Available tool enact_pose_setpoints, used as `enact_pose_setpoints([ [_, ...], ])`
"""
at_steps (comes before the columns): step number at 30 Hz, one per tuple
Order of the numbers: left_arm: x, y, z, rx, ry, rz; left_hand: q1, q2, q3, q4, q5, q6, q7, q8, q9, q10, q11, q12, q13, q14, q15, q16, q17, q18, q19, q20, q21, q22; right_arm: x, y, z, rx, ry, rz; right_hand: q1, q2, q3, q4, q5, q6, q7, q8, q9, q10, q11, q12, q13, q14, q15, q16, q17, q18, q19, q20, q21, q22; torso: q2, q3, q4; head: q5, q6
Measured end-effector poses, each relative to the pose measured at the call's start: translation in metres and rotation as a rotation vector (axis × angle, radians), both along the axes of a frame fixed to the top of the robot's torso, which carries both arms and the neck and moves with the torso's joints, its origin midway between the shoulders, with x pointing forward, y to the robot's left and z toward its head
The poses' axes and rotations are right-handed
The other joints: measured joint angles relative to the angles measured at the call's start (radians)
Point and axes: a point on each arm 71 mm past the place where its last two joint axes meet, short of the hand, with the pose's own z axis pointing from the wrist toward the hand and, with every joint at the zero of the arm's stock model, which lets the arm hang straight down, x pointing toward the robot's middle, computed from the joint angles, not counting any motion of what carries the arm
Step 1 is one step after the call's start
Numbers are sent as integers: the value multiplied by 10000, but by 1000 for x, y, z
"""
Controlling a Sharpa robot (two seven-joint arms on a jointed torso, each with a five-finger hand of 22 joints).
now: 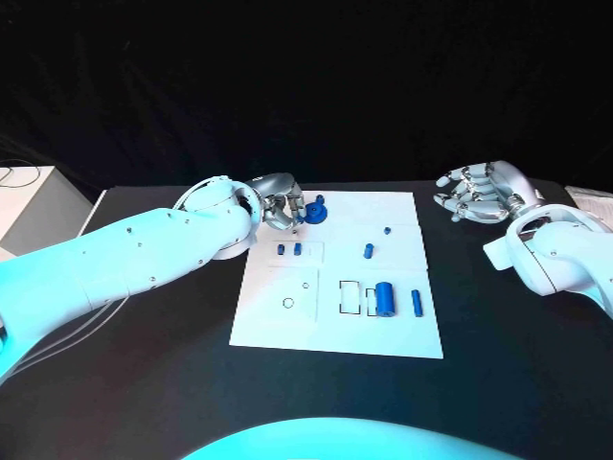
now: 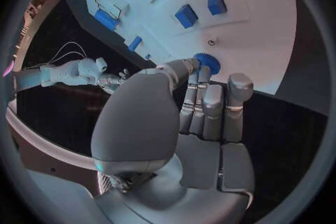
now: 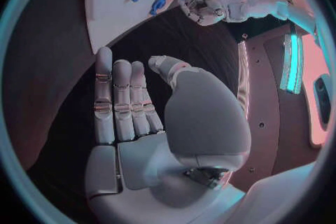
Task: Assemble the parts on the task board
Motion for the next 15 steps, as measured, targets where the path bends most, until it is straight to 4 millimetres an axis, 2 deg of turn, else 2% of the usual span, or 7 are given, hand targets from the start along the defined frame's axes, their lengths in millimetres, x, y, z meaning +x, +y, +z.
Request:
enact_pose_setpoints([
  [15,2,9,-9,160,337,197,0,-1,0,0,-1,68,-3,-1,13,17,-17,-17,8,0,0,-1,-17,1,-1,0,0,0,0,0,0,3,-7,4,0,0,0,0,0,0,0,0,-1,1,1,0,1,0,0,0,1,0,-1,0,0,0,7,-3,-28,58,-31],
])
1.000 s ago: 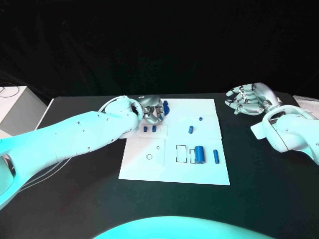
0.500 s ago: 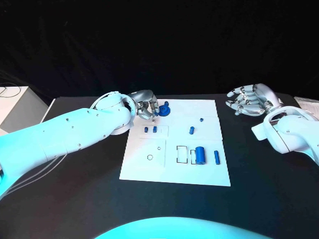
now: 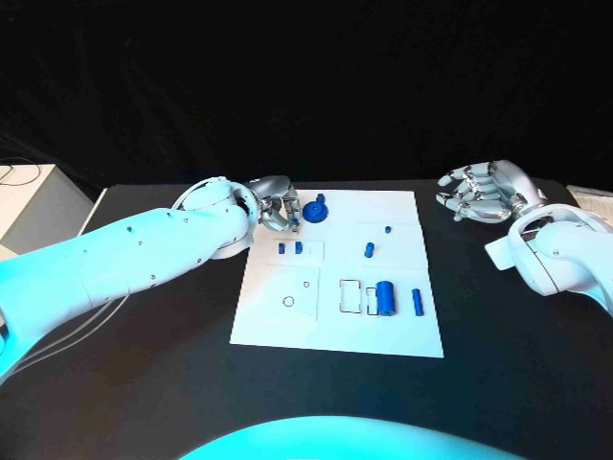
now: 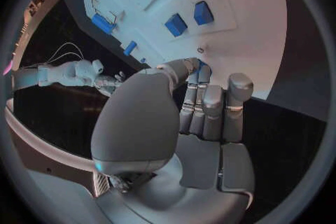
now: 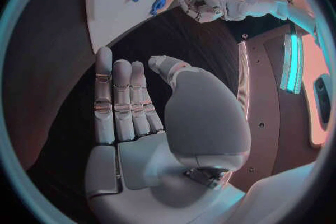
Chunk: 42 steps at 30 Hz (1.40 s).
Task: Assemble the parts on the task board
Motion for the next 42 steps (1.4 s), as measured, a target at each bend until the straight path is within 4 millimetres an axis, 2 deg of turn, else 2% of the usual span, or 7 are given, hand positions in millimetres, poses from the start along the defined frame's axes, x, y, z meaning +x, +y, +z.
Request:
enact_pose_setpoints([
  [26,-1,-2,-8,135,346,-90,0,-1,29,-29,0,-3,-1,-1,14,-2,1,-18,-1,0,0,-4,-68,0,0,0,0,-9,0,0,0,-2,-9,-4,0,0,0,0,0,0,0,0,8,4,5,41,-21,0,0,0,-12,0,-1,1,-60,-16,0,4,7,-22,-29],
  [34,0,-1,-9,129,383,-44,-1,-2,29,-29,-1,-3,-2,-1,14,-2,1,-28,-1,0,0,-5,-58,0,0,0,0,-9,0,0,0,-2,-10,-3,0,0,0,0,-1,0,0,0,7,4,5,41,-21,0,0,0,-12,0,-1,1,-59,-16,-1,3,6,42,-37],
  [42,1,-1,-10,118,405,-15,-1,-3,29,-28,-1,-5,-2,-5,11,-2,2,-28,-1,-1,0,-5,-49,0,0,0,0,-9,0,0,0,-2,-13,-3,0,0,0,0,-1,0,0,0,7,4,5,41,-21,0,0,0,-12,1,-1,1,-59,-16,1,2,4,20,-57],
])
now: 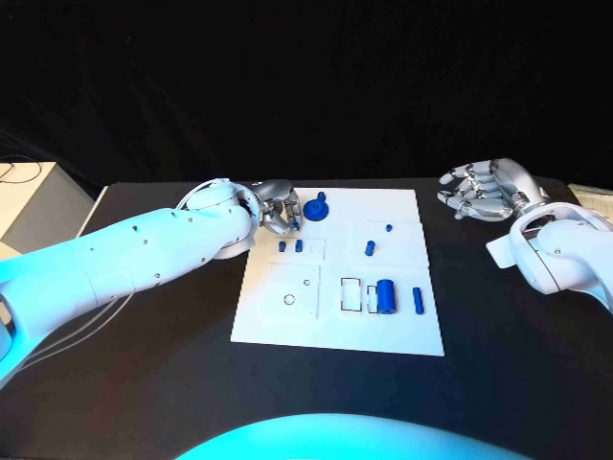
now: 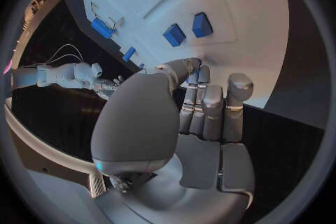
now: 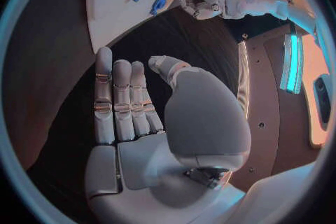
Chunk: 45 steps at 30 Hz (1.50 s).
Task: Assemble the parts on the task board
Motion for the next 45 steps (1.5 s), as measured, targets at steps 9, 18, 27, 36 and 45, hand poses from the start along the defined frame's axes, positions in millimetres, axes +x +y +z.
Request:
enact_pose_setpoints([
  [9,0,1,-2,51,69,43,0,0,29,-29,-6,0,0,-32,0,0,0,-4,0,0,0,0,-1,1,0,0,0,0,0,0,0,-1,0,-1,0,0,0,0,0,0,0,0,-1,1,0,0,0,0,0,0,0,0,0,0,0,0,4,3,2,-12,-32],
  [18,-1,1,-2,57,80,44,0,0,29,-29,-6,-1,-1,-34,7,-1,0,-4,8,0,0,0,-44,0,0,0,0,17,0,0,0,-2,-2,-3,0,0,0,0,0,0,0,0,-1,1,0,0,-15,0,0,0,0,-1,0,0,0,-11,2,3,5,-10,-46],
  [27,0,1,-3,48,92,42,0,0,29,-29,-7,37,36,-48,14,-1,0,-4,8,0,0,0,-44,0,0,0,0,17,0,0,0,-1,-2,-2,0,0,0,0,0,0,0,0,-2,1,0,0,-15,0,0,0,-8,-1,0,0,0,-11,-2,6,4,-7,-38],
  [36,-1,0,-3,44,114,23,0,0,58,-58,-7,37,37,-48,14,36,37,-4,8,0,0,0,-63,0,0,0,0,16,0,0,0,-1,-3,-1,0,0,0,0,0,0,0,0,-3,1,1,0,-15,0,0,0,-7,0,0,0,0,-11,-2,7,3,-12,-40],
  [45,-1,1,-4,31,112,7,0,0,31,-84,-7,37,37,-108,16,35,37,-63,7,0,0,0,-128,1,-73,-72,-50,-93,0,-1,0,0,-7,-2,0,0,0,0,0,0,0,0,-3,1,1,0,-14,0,0,0,-7,-1,0,0,0,-11,-3,6,2,-40,-58],
])
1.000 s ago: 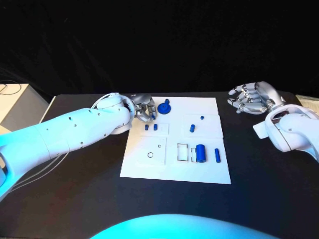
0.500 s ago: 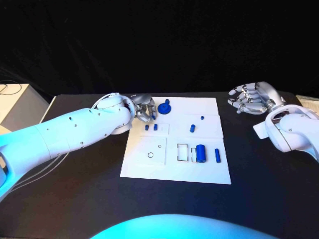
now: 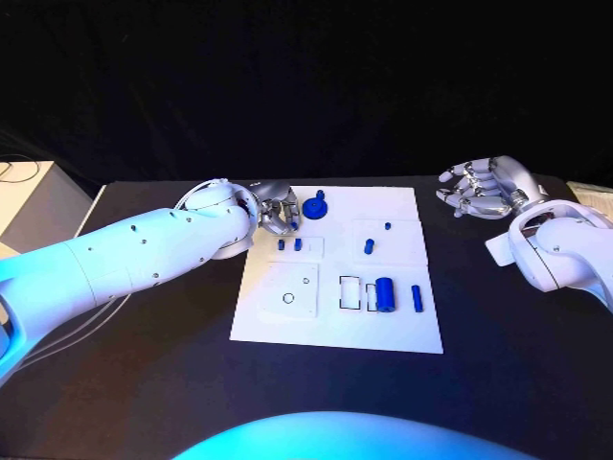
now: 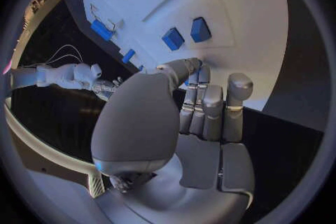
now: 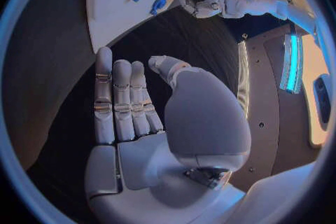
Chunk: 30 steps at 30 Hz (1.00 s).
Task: Assemble the parts on the task board
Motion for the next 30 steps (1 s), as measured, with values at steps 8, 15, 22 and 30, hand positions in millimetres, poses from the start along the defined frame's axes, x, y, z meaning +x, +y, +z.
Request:
enact_pose_setpoints([
  [8,-1,1,0,-20,-14,2,-39,-39,39,-39,0,-1,-1,-117,1,-38,38,-113,-1,-146,69,0,-178,-1,-144,34,-67,-98,0,-1,0,-4,-1,-15,0,0,0,0,0,0,0,0,8,0,0,0,0,0,0,0,0,0,0,0,0,0,1,-9,0,-13,6],
  [15,-2,1,-1,-39,20,6,-157,-49,111,-109,2,-514,71,-617,-108,-107,106,-258,2,-254,107,-40,-205,0,-253,72,-104,-121,0,-1,0,-5,-4,-21,0,0,0,0,0,0,0,0,8,0,0,0,-23,0,0,0,-12,0,36,-37,0,-16,1,-11,6,-7,-3],
  [22,-2,2,-2,-50,57,52,-249,-140,138,-136,2,-806,15,-866,-183,-145,68,-349,29,-253,107,-40,-210,0,-253,72,-104,-102,0,-1,0,-6,-6,-26,0,0,0,0,0,0,0,0,7,0,0,0,-23,0,0,0,-12,0,36,-37,0,-16,1,-7,6,-7,-4],
  [30,-2,2,-2,-57,65,100,-249,-141,138,-136,2,-875,18,-908,-196,-144,68,-354,29,-253,107,0,-220,0,-252,72,-104,-103,0,-2,0,-7,-9,-32,0,0,0,0,0,0,0,0,7,0,0,0,-23,0,0,0,-12,0,36,-36,0,-16,1,-4,4,-7,-4],
])
